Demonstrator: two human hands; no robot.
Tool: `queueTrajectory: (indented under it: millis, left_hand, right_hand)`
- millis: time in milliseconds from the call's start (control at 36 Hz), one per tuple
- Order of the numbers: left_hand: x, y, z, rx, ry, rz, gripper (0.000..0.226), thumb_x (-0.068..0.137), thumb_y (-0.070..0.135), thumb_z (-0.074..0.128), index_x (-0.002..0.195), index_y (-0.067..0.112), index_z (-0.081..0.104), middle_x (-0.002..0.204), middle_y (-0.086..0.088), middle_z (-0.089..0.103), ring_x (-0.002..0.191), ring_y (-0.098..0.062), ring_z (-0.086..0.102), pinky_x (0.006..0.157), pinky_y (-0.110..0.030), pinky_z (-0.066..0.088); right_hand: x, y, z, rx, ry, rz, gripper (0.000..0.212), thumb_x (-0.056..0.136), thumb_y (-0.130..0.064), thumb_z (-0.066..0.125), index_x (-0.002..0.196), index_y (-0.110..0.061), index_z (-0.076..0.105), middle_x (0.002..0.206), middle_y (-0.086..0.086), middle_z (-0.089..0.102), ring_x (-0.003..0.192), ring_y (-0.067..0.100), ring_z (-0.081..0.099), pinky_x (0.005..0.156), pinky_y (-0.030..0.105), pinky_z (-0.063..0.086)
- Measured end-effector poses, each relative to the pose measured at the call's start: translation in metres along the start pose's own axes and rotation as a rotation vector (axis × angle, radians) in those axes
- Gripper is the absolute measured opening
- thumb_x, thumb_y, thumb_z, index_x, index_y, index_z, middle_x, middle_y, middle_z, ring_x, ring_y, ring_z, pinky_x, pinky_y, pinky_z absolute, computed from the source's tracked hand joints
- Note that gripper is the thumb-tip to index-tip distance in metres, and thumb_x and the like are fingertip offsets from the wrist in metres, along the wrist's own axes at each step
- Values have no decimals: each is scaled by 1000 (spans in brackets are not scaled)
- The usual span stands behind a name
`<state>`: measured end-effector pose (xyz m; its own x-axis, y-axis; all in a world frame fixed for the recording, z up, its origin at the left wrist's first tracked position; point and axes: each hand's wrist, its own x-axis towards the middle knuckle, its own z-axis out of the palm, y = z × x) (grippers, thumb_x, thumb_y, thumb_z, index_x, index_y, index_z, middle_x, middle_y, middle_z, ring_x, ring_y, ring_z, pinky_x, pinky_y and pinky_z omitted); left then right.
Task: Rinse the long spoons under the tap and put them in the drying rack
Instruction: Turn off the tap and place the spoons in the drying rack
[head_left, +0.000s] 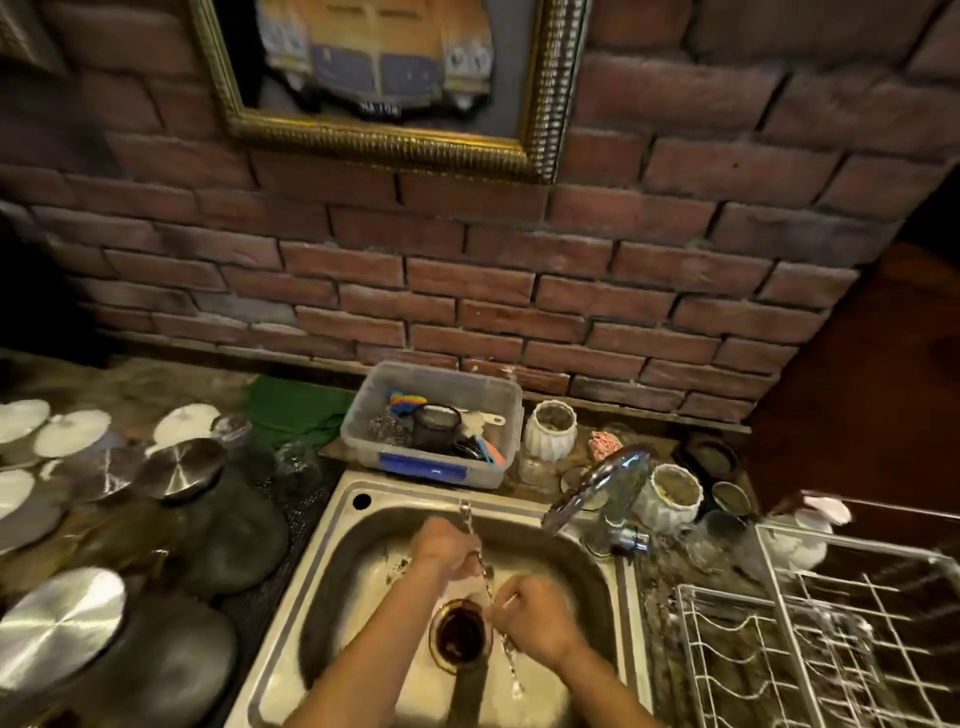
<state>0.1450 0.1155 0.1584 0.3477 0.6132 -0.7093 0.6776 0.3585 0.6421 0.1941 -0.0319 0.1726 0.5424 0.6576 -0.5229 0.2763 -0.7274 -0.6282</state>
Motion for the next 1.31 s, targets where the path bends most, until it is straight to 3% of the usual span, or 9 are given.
queueTrajectory:
  millis: [194, 361, 472, 722, 861, 1000, 1139, 1222, 1306]
  left_hand:
    - [-79, 26, -36, -56, -64, 113, 12, 84, -6, 67, 93, -3, 60, 61, -15, 62, 30, -16, 58, 32, -19, 42]
    - [-142, 43, -44, -93, -86, 207, 9, 81, 0, 72, 86, -1, 64, 67, -16, 67, 55, -26, 66, 64, -38, 60]
    - [-178, 54, -37, -69, -136, 297, 31, 82, 9, 75, 109, -3, 66, 74, -14, 71, 49, -16, 66, 39, -18, 45]
    - [-232, 76, 37, -67, -324, 394, 12, 87, 5, 71, 78, 4, 64, 50, -4, 67, 43, -11, 64, 44, -20, 46]
    - [-251, 81, 101, -63, -357, 444, 33, 86, 1, 70, 115, 5, 56, 43, -1, 62, 39, -11, 61, 35, -18, 41]
    - [-266, 82, 165, 26, -396, 426, 8, 87, 2, 70, 80, -1, 66, 50, -9, 64, 29, -9, 54, 37, -16, 40]
    - [-275, 88, 223, 106, -402, 447, 4, 89, -2, 66, 92, -4, 65, 64, -15, 62, 31, -11, 55, 37, -18, 43]
    - [-275, 92, 255, 224, -349, 463, 19, 86, -4, 70, 103, -10, 66, 82, -20, 70, 59, -26, 70, 55, -28, 56]
    - [-274, 94, 282, 381, -245, 503, 35, 82, 1, 75, 114, -4, 64, 106, -18, 72, 80, -26, 75, 43, -24, 54]
  right_hand:
    - [-52, -25, -20, 62, 31, -141, 17, 74, -25, 77, 60, -23, 67, 51, -9, 62, 50, 2, 57, 54, 24, 48]
    - [-108, -45, -51, 97, 52, -230, 13, 78, -21, 77, 69, -21, 68, 54, -6, 66, 48, 0, 61, 50, 18, 51]
    - [-153, -48, -81, 90, 59, -283, 9, 83, -18, 74, 76, -15, 70, 59, -6, 66, 47, -3, 61, 47, 11, 47]
    - [-224, -7, -137, 141, 197, -212, 13, 85, -14, 72, 95, -10, 66, 73, 2, 66, 65, 12, 65, 68, 29, 59]
    - [-245, 36, -162, 96, 347, -154, 14, 85, -16, 73, 93, -12, 63, 71, 1, 64, 60, 10, 63, 60, 26, 56]
    - [-259, 80, -184, -30, 406, -62, 10, 87, -19, 71, 88, -18, 61, 68, -1, 68, 56, 5, 66, 63, 28, 60]
    - [-265, 117, -206, -104, 478, 26, 14, 84, -27, 73, 91, -19, 62, 80, -4, 66, 68, 8, 66, 62, 23, 57]
    - [-265, 132, -213, -142, 498, 65, 17, 85, -29, 72, 95, -19, 64, 83, -3, 67, 69, 7, 63, 56, 15, 46]
    - [-263, 146, -218, -193, 507, 96, 20, 85, -30, 71, 98, -16, 65, 92, 1, 69, 80, 12, 63, 67, 23, 48]
